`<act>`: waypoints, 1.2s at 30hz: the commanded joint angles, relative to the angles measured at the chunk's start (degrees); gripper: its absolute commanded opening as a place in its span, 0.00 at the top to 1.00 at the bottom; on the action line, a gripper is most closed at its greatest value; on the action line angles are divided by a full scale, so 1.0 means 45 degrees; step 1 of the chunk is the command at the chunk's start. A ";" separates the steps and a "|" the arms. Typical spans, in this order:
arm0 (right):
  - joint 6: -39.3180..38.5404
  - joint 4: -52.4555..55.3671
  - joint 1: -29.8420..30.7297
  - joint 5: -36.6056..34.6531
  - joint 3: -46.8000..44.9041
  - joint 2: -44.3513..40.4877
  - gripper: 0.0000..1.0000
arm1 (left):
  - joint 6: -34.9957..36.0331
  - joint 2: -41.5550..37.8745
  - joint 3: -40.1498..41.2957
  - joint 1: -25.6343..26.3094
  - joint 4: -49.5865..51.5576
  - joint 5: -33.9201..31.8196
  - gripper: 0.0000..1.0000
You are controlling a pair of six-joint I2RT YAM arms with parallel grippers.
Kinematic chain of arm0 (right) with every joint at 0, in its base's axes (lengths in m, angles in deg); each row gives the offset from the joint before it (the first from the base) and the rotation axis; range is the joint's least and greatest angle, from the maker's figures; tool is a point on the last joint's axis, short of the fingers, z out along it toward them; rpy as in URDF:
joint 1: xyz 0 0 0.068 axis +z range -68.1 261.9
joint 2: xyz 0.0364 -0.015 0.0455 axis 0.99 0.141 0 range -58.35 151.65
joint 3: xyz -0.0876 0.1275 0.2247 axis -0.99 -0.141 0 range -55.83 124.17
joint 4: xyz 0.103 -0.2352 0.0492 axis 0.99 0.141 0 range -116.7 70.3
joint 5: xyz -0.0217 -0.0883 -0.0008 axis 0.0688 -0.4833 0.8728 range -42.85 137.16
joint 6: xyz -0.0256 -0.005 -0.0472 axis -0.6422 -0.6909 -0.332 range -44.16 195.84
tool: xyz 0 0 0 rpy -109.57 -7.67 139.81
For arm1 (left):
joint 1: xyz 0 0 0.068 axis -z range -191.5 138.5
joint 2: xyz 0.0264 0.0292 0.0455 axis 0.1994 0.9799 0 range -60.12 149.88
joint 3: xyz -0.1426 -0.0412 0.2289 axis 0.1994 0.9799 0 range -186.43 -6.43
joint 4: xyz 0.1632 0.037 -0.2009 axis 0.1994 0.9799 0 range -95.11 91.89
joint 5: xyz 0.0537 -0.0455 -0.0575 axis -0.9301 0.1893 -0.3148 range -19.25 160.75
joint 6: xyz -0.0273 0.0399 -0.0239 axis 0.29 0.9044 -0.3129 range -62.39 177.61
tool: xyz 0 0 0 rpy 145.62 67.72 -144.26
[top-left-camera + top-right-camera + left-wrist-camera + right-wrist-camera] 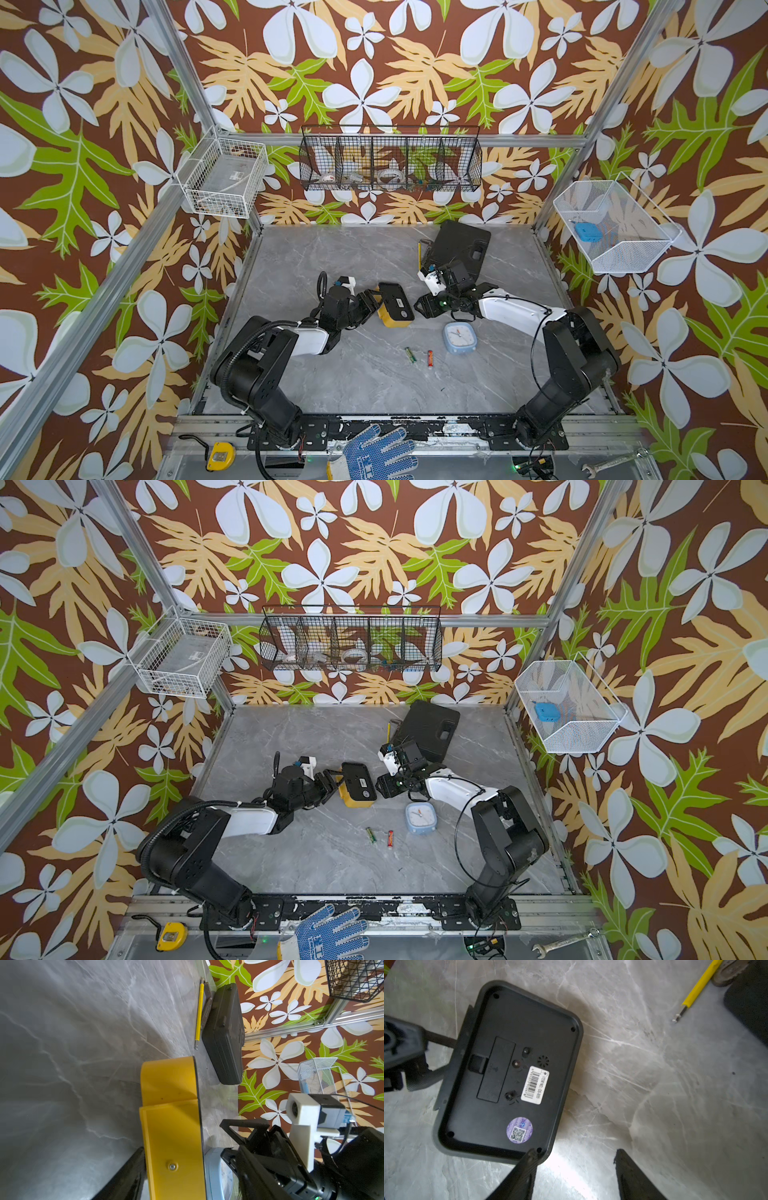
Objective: Insert the battery into the alarm
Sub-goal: Adjust the alarm at the center of the board.
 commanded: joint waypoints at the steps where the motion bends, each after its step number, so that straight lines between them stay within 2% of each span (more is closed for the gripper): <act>1: -0.0888 0.0184 0.0129 -0.1408 0.0071 -0.0078 0.35 | 0.0858 -0.0287 -0.0820 -0.0022 0.3697 -0.1390 0.28; 3: -0.1198 0.0572 0.0275 -0.2076 0.0233 0.0003 0.34 | 0.1272 -0.0263 -0.1486 -0.0012 0.5289 -0.1854 0.25; 7: -0.1617 0.0193 0.0573 -0.2125 -0.0174 -0.0169 0.33 | 0.1900 0.0056 -0.2495 -0.0022 0.7328 -0.2295 0.24; 11: -0.2890 -0.0419 0.1415 -0.2323 -0.0735 -0.0566 0.30 | 0.2944 -0.0035 -0.3472 -0.0017 0.8305 -0.2866 0.23; 14: -0.3590 -0.0948 0.1820 -0.2114 -0.1075 -0.0642 0.28 | 0.4483 0.0716 -0.5278 -0.0022 0.9226 -0.2597 0.22; 18: -0.4140 -0.0878 0.2032 -0.2013 -0.0778 -0.0083 0.27 | 0.6392 0.2547 -0.7968 -0.0108 1.0357 -0.1922 0.21; 24: -0.3860 -0.0883 0.2075 -0.1942 -0.0234 0.0962 0.27 | 0.7244 0.4823 -1.0230 -0.0492 1.0909 -0.0661 0.21; 31: -0.2842 -0.1174 0.1918 -0.2507 0.0334 0.1528 0.27 | 0.7401 0.5427 -1.0063 -0.0556 1.0165 0.0599 0.21; 36: -0.1337 -0.0519 0.1015 -0.2119 0.1256 0.2301 0.28 | 0.7100 0.5061 -0.9094 -0.0569 0.9114 0.1542 0.22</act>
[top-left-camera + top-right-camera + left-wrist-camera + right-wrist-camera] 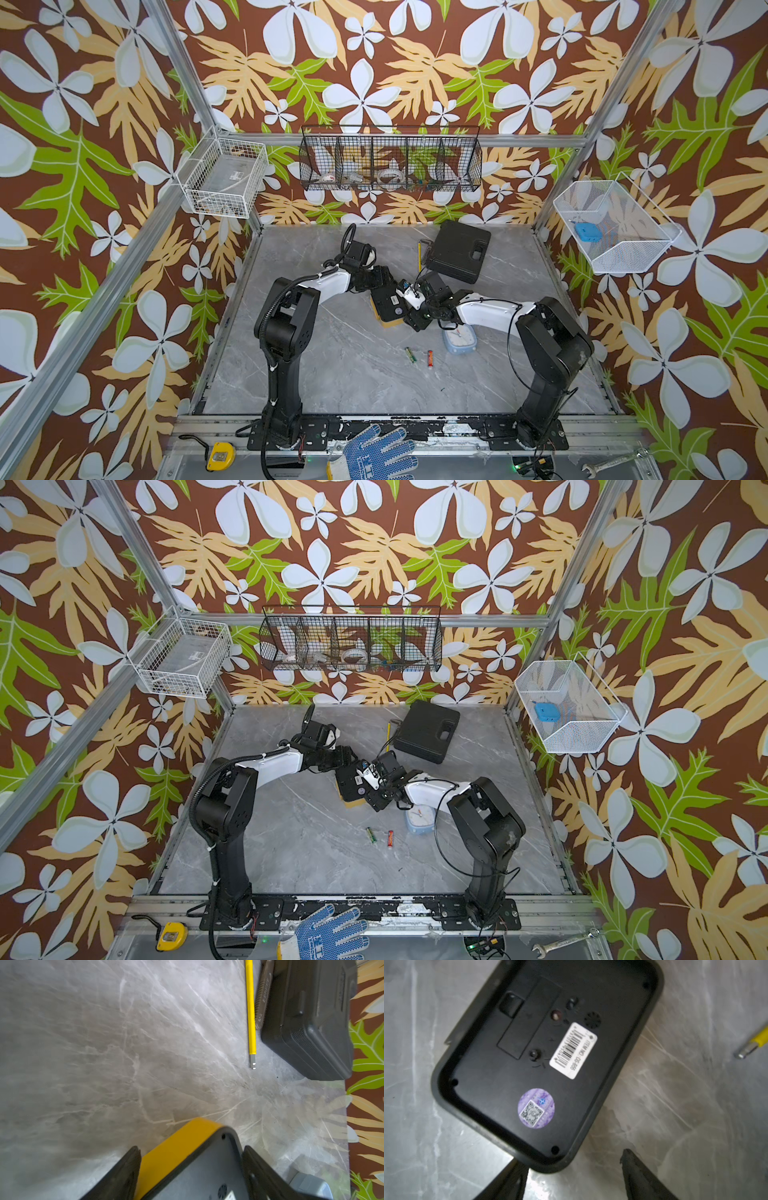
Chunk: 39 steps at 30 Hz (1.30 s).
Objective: Insert the battery into the alarm
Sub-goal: Adjust the alarm at the center of the board.
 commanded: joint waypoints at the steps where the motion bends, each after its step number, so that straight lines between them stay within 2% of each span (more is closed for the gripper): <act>1: 0.1334 -0.0163 -0.0463 0.0065 0.0395 0.0320 0.28 | -0.0215 -0.0261 0.0387 0.0051 -0.0551 0.1155 0.22; 5: 0.1728 0.0043 -0.0836 0.0394 0.1154 0.0846 0.28 | -0.0516 -0.0834 0.1239 0.0049 -0.1158 0.1459 0.22; 13: 0.1433 0.1341 -0.1009 -0.1221 0.3733 0.2743 0.28 | -0.2203 -0.2449 0.4285 0.0104 -0.3591 0.2171 0.23; 19: 0.1272 0.1414 -0.1376 -0.1322 0.4168 0.2638 0.28 | -0.1991 -0.4028 0.5207 0.0204 -0.2850 0.0593 0.23; 24: 0.0682 0.1181 -0.1368 -0.1320 0.3230 0.1409 0.28 | -0.0730 -0.4196 0.3708 0.0127 -0.0679 -0.1624 0.23; 32: -0.0781 0.0282 -0.0708 -0.0923 0.0655 -0.0678 0.27 | 0.1016 -0.1146 -0.0696 0.0001 0.1158 -0.1408 0.23; 35: -0.1023 0.0219 -0.0232 -0.1004 0.0476 -0.0568 0.27 | 0.1508 -0.0230 -0.1479 -0.0053 0.1570 -0.1448 0.23; 39: -0.0515 0.0263 -0.0001 -0.1316 0.0876 0.0000 0.27 | 0.1761 0.0305 -0.1573 -0.0088 0.1514 -0.1178 0.23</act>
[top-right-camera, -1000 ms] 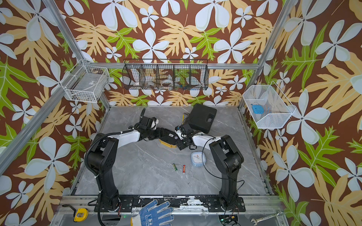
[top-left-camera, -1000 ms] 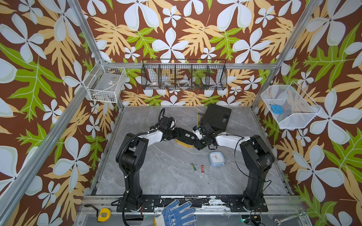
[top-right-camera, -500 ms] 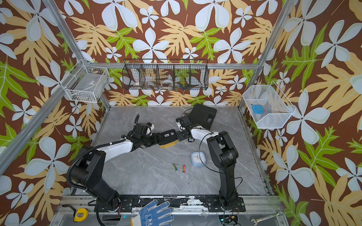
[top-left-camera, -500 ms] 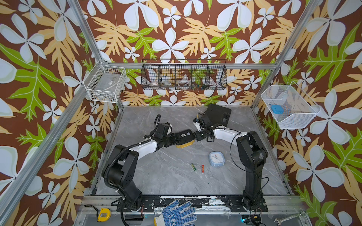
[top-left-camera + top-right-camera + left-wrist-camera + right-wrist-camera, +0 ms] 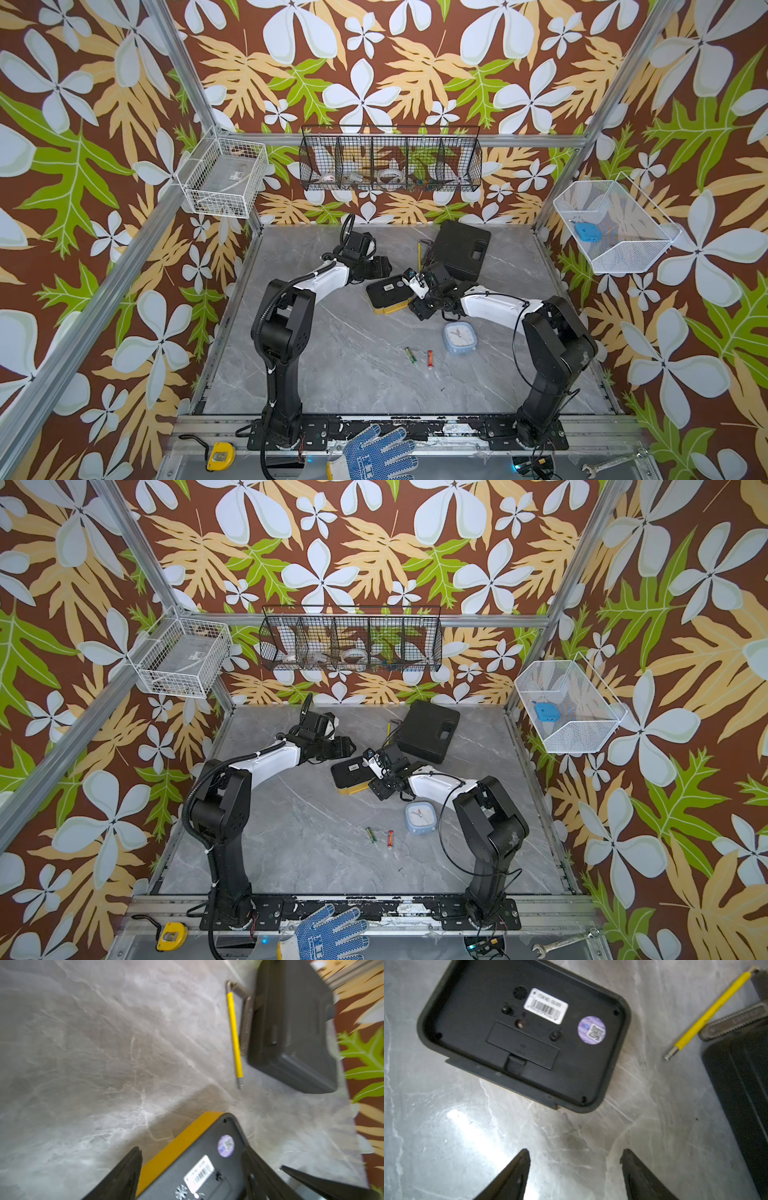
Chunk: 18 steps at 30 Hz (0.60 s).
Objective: Insert the battery into the alarm
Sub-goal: Adjust the alarm at the center of the board.
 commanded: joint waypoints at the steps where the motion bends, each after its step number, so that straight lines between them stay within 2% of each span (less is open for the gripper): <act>1: 0.0361 -0.0305 0.0047 -0.0329 0.0310 0.0361 0.27 | 0.0511 0.0189 0.0086 -0.0034 0.0272 0.0275 0.23; 7: 0.1096 -0.0401 -0.0006 -0.0898 0.0814 0.1007 0.27 | -0.0160 -0.0493 0.1744 -0.0025 -0.1293 0.1525 0.23; 12: 0.1862 -0.0728 -0.0388 -0.0620 0.0922 0.1128 0.27 | -0.0919 -0.1433 0.3414 0.0071 -0.2892 0.2824 0.23; 18: 0.1625 -0.0358 -0.0479 -0.0364 0.1745 0.1580 0.27 | -0.1715 -0.2086 0.5006 0.0389 -0.4000 0.3637 0.23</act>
